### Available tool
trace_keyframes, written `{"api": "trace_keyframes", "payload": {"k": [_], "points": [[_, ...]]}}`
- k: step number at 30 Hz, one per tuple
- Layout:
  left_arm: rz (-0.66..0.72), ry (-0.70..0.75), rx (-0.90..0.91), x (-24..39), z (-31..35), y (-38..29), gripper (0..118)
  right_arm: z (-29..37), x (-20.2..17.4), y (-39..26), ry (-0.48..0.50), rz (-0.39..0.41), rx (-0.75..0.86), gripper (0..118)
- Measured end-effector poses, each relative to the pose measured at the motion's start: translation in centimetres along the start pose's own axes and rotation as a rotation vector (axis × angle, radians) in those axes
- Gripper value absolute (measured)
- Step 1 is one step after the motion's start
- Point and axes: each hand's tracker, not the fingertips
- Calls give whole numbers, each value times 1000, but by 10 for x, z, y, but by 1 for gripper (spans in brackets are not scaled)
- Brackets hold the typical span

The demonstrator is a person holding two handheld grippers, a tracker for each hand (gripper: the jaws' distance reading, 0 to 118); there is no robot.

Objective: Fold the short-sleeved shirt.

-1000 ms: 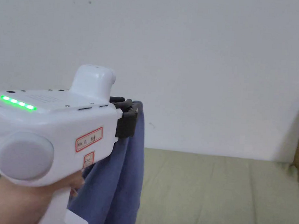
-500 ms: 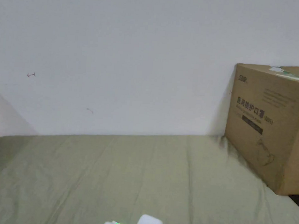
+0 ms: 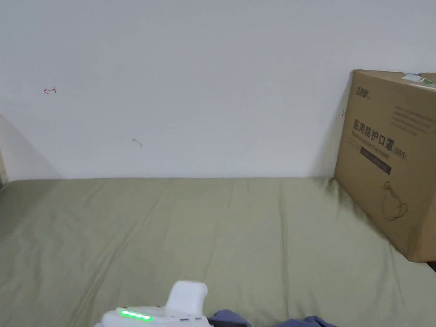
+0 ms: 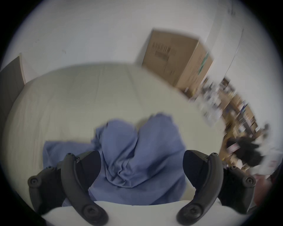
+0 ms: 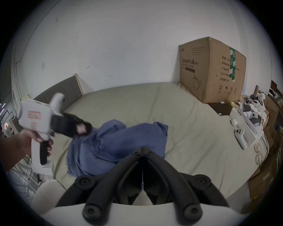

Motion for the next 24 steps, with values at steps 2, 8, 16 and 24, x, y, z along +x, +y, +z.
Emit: {"api": "trace_keyframes", "payload": {"k": [2, 8, 16, 24], "points": [[-19, -24, 207, 4, 51, 4, 110, 8, -9, 6, 17, 13, 28, 0], [-80, 215, 584, 20, 173, -22, 1, 28, -34, 8, 45, 60, 196, 0], [-65, 566, 757, 33, 222, -87, 1, 57, -60, -6, 58, 43, 389, 0], [-110, 504, 675, 22, 220, -57, 0, 64, -62, 5, 49, 77, 419, 0]]}}
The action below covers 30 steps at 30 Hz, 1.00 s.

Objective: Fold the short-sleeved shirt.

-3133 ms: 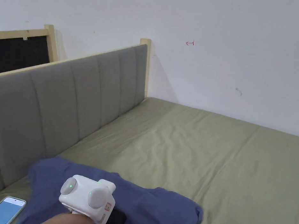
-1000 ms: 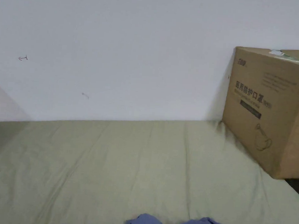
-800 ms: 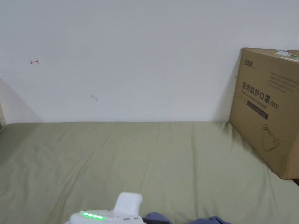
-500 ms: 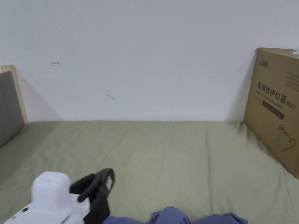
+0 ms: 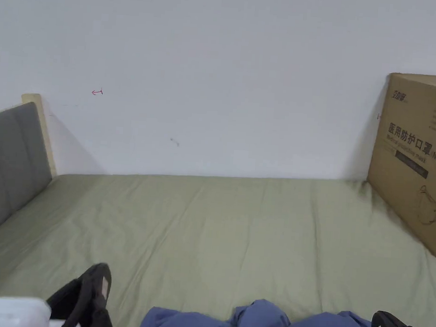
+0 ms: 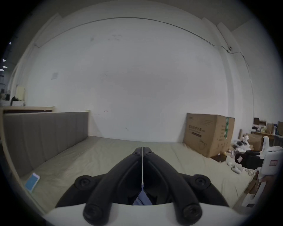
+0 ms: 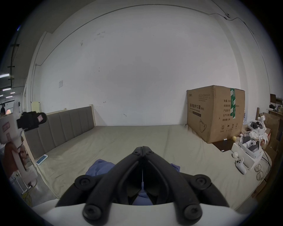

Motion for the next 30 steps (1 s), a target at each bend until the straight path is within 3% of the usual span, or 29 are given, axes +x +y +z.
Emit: {"api": "trace_keyframes", "payload": {"k": [3, 6, 8, 9, 10, 11, 12, 14, 17, 21, 22, 23, 25, 26, 27, 28, 30], "points": [[-68, -26, -322, -11, -78, 12, 0, -7, 10, 2, -16, -45, -33, 0], [69, -130, -777, -38, -174, -20, 0, -16, 24, 3, -13, -66, -79, 0], [95, -127, -929, -48, -219, -55, 2, -20, 31, 2, -24, -58, -98, 0], [79, -113, -984, -51, -239, -74, 19, -22, 34, 1, -32, -52, -110, 0], [49, -99, -1013, -52, -255, -89, 50, -24, 37, 0, -38, -49, -117, 0], [9, -81, -1039, -53, -270, -107, 90, -26, 41, -2, -43, -47, -125, 0], [-30, -60, -1075, -52, -280, -125, 118, -30, 45, -5, -47, -48, -139, 0], [-74, -3, -1122, -54, -301, -157, 115, -38, 51, -11, -57, -50, -162, 0], [-12, 45, -1141, -57, -327, -194, 110, -51, 57, -22, -71, -47, -203, 0], [6, 1, -1183, -58, -334, -235, 108, -68, 62, -38, -76, -50, -256, 0], [-30, -25, -1194, -51, -330, -238, 106, -72, 62, -41, -76, -52, -265, 0], [-162, -6, -1142, -38, -321, -236, 103, -75, 62, -43, -76, -55, -275, 0], [-247, -56, -1031, -23, -295, -228, 76, -80, 62, -48, -74, -62, -288, 0], [-244, -91, -1022, -20, -289, -225, 53, -81, 62, -49, -72, -68, -292, 0], [-242, -103, -1023, -16, -282, -223, 19, -83, 62, -50, -69, -76, -294, 0], [-243, -112, -1020, -19, -275, -220, 5, -84, 62, -49, -64, -84, -296, 0], [-204, -115, -997, -22, -267, -214, 5, -87, 62, -43, -57, -92, -291, 0]]}}
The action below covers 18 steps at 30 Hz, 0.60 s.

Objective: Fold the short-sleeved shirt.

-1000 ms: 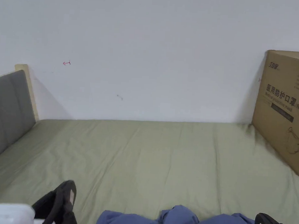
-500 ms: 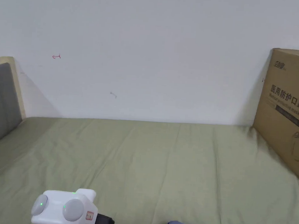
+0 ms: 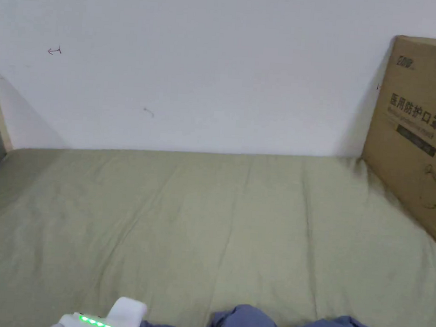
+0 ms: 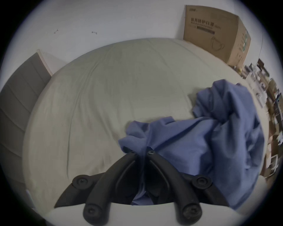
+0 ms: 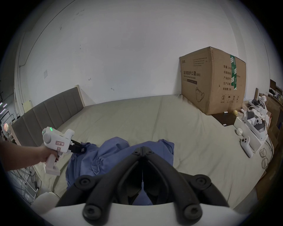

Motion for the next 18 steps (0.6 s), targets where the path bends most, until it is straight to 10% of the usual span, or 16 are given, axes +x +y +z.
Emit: {"api": "trace_keyframes", "payload": {"k": [8, 12, 18], "points": [[141, -58, 250, -22, 79, -17, 5, -115, 40, 73, 74, -32, -320, 1], [129, -70, 282, -21, 101, -25, 5, -203, 61, 73, 84, -104, -592, 111], [94, -78, 274, -20, 108, -33, 5, -289, 87, 37, -116, -149, -756, 111]]}}
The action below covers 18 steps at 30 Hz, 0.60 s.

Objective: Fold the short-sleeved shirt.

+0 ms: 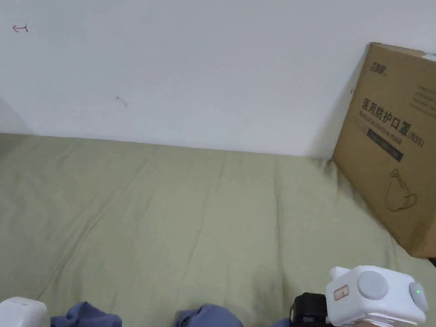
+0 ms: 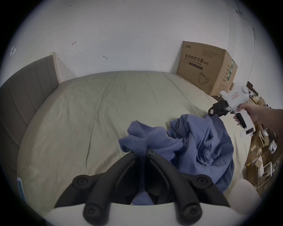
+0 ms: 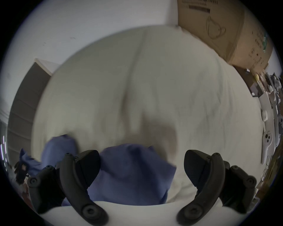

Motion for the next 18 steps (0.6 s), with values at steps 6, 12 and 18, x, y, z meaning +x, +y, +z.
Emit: {"api": "trace_keyframes", "payload": {"k": [6, 12, 18], "points": [[1, 11, -50, -12, -10, -7, 5, -26, -4, -8, -75, 49, -57, 94], [16, 33, -90, -11, -9, -18, 5, 20, 0, -23, 106, 74, -5, 12], [79, 42, -17, -15, 39, -1, 5, 137, 22, -48, 274, -52, 238, 12]]}}
